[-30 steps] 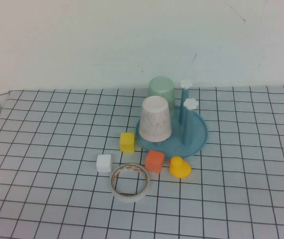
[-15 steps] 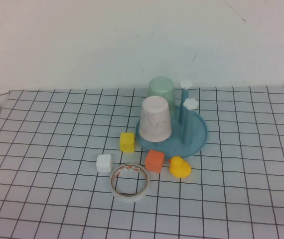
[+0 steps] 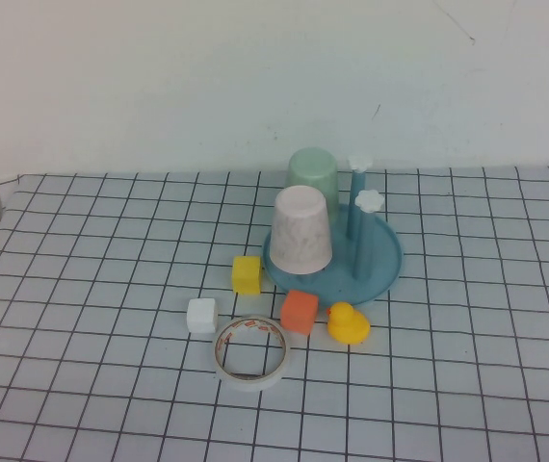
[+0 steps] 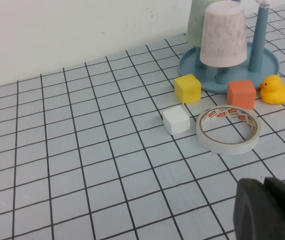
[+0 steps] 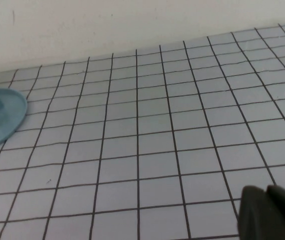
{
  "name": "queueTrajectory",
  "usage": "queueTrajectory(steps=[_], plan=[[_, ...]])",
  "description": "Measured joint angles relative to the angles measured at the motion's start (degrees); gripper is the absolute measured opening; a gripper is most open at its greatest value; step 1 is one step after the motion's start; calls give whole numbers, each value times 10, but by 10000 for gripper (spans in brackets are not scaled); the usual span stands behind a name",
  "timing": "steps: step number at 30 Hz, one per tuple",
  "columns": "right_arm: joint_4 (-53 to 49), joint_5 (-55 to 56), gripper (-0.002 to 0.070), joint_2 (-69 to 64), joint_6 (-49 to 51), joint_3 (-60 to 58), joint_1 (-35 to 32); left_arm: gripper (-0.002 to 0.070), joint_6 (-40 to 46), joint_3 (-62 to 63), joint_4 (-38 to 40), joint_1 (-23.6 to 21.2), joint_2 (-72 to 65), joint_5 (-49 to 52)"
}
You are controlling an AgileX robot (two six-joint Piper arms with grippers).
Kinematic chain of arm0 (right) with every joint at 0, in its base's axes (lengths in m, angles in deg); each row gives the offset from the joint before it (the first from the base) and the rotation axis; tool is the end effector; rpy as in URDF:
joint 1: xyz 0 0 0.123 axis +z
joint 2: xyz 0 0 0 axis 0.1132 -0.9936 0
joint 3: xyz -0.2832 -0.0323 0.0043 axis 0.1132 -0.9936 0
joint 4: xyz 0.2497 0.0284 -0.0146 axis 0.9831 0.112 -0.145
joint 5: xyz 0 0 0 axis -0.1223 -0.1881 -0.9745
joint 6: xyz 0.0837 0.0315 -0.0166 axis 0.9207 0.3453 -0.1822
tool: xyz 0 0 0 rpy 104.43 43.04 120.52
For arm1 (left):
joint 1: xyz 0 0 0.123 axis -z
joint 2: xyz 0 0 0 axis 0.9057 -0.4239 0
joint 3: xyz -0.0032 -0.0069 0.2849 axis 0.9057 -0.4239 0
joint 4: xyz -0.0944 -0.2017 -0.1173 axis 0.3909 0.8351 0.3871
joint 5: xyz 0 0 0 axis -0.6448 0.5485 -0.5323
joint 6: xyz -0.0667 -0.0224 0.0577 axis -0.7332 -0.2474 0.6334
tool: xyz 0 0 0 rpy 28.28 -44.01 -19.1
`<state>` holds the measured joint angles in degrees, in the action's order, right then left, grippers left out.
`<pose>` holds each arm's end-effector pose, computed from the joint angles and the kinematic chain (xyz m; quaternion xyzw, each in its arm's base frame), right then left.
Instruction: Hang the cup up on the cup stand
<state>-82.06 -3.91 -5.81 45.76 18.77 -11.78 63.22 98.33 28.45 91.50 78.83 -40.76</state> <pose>0.0532 -0.0060 0.1772 0.0908 0.7790 0.0079 0.6204 0.0341 -0.0102 0.2536 0.1567 0.7762 -0.1182 0.5991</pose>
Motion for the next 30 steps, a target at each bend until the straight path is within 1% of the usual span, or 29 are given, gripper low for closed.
queueTrajectory(steps=[6,11,30], plan=[[-4,-10,13,-1,0,2,13,-1,0,0,0,0,0,0],[-8,-15,13,-1,-32,3,29,-1,0,0,0,0,0,0],[-8,-16,13,-2,-27,3,29,-1,-1,0,0,0,0,0]])
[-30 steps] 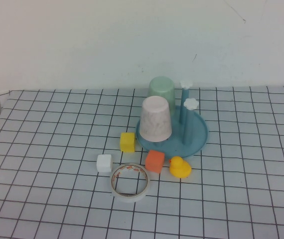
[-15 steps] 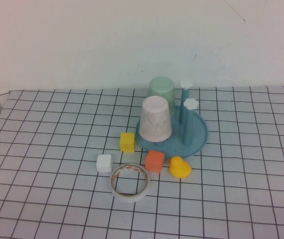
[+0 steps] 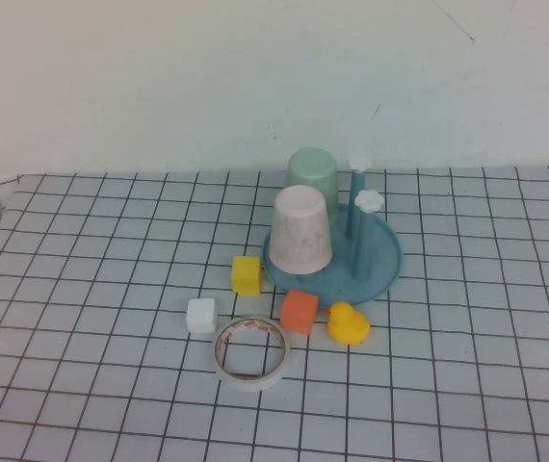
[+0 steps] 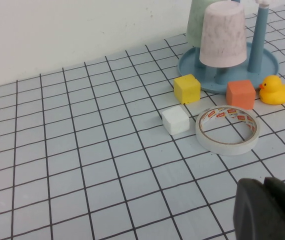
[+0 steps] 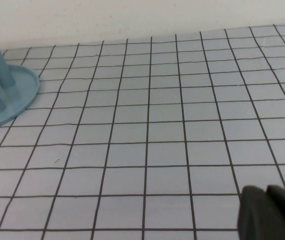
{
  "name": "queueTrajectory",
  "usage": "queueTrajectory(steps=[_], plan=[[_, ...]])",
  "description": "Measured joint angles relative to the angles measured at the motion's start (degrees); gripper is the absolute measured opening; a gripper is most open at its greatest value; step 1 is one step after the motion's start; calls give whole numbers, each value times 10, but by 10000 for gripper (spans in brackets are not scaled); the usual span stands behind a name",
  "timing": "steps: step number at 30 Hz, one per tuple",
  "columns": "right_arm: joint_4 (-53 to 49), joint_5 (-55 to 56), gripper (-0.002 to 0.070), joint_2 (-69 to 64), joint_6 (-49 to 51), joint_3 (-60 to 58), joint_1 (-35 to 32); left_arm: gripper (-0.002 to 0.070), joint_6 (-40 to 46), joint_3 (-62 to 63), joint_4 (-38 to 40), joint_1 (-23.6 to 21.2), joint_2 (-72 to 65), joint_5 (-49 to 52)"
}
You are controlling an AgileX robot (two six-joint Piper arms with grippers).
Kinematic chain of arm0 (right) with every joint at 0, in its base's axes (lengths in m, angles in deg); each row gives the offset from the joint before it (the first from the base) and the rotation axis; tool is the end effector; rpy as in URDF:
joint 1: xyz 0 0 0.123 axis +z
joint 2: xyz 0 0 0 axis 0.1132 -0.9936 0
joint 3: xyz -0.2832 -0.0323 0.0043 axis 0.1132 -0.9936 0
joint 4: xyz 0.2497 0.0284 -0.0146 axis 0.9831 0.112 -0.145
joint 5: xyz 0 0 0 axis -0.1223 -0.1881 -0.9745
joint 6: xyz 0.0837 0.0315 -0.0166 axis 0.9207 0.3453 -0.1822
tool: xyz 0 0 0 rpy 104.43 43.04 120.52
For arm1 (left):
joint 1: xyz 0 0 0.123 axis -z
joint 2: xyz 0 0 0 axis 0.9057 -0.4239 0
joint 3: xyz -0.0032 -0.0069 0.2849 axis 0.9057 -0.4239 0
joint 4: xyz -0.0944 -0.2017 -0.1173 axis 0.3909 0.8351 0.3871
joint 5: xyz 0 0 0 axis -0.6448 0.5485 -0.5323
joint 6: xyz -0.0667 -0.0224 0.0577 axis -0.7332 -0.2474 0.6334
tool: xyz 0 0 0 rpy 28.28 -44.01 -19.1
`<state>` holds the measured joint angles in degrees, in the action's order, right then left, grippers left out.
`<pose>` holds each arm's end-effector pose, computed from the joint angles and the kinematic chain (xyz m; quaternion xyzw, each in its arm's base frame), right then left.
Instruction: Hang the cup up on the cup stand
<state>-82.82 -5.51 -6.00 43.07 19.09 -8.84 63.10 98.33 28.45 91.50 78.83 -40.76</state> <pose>0.0529 -0.0037 0.1765 0.0497 0.7906 0.0032 0.6104 0.0341 -0.0102 0.2536 0.1559 0.7764 -0.1188 0.5990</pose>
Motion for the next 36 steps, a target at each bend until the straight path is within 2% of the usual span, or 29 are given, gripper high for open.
queueTrajectory(steps=[12,15,18,23,25,28,32,36], plan=[[0,0,13,0,0,0,0,-1,2,-17,-8,-7,2,-21],[0,0,13,0,0,0,0,-1,2,-43,-10,-41,10,-78],[0,0,13,0,0,0,0,-1,4,-76,-9,-98,22,-136],[0,0,13,0,0,0,0,-1,5,-126,51,-200,26,-178],[0,0,13,0,0,0,0,-1,5,-141,68,-226,26,-187],[0,0,13,0,0,0,0,-1,30,-167,73,-241,26,-202],[0,0,13,0,0,0,0,-1,93,-179,89,-241,27,-217],[0,0,13,0,0,0,0,-1,115,-179,96,-241,27,-196]])
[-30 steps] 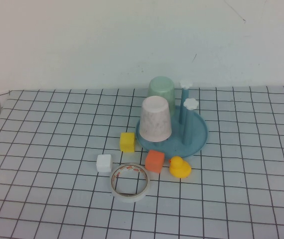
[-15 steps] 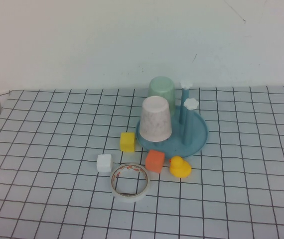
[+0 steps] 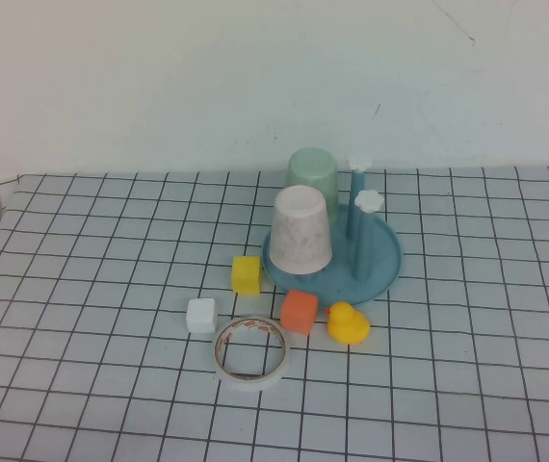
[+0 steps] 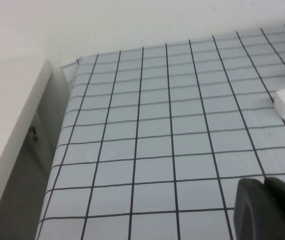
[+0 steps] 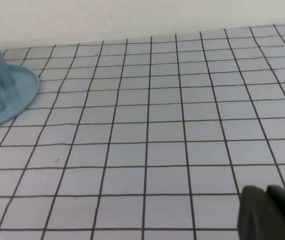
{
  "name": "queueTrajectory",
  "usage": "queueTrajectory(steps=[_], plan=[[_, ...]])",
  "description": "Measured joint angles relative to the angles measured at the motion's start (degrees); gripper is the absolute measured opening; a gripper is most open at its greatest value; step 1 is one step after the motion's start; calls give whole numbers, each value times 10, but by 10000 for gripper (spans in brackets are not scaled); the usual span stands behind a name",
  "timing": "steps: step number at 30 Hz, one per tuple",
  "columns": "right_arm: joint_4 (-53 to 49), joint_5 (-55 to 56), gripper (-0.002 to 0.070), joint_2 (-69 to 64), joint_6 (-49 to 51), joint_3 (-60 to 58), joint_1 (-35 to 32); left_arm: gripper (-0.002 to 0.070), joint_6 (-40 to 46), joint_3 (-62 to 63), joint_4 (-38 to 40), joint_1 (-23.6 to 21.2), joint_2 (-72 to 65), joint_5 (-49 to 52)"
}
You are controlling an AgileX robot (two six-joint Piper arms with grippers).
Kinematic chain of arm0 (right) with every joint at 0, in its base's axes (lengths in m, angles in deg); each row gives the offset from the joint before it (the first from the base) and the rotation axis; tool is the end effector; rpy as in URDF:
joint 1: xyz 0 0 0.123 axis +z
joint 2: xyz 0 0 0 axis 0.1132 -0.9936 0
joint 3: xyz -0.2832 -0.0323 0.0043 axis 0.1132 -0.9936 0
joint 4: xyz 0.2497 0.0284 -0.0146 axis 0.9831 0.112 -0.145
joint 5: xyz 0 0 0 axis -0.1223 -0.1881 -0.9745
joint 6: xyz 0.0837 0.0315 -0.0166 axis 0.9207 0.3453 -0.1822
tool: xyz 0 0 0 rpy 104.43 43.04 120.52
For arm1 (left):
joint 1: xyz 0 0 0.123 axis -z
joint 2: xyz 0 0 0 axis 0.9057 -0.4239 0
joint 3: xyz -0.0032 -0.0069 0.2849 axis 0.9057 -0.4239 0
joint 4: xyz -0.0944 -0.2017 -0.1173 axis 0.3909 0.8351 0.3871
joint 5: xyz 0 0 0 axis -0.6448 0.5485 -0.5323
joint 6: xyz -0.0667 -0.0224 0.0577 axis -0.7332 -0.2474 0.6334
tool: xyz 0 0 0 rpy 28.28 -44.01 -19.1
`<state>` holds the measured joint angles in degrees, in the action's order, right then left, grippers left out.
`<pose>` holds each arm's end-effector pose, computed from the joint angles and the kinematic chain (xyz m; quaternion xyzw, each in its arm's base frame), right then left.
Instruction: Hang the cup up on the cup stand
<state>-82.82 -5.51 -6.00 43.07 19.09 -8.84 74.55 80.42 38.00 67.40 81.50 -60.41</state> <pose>0.0529 -0.0037 0.1765 0.0497 0.7906 0.0032 0.6104 0.0545 -0.0035 0.1832 0.0363 0.7681 -0.0058 0.6393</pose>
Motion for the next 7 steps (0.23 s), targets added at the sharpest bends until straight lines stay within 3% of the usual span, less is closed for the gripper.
queueTrajectory(steps=[7], plan=[[0,0,13,0,0,0,0,-1,7,1,22,0,0,25]])
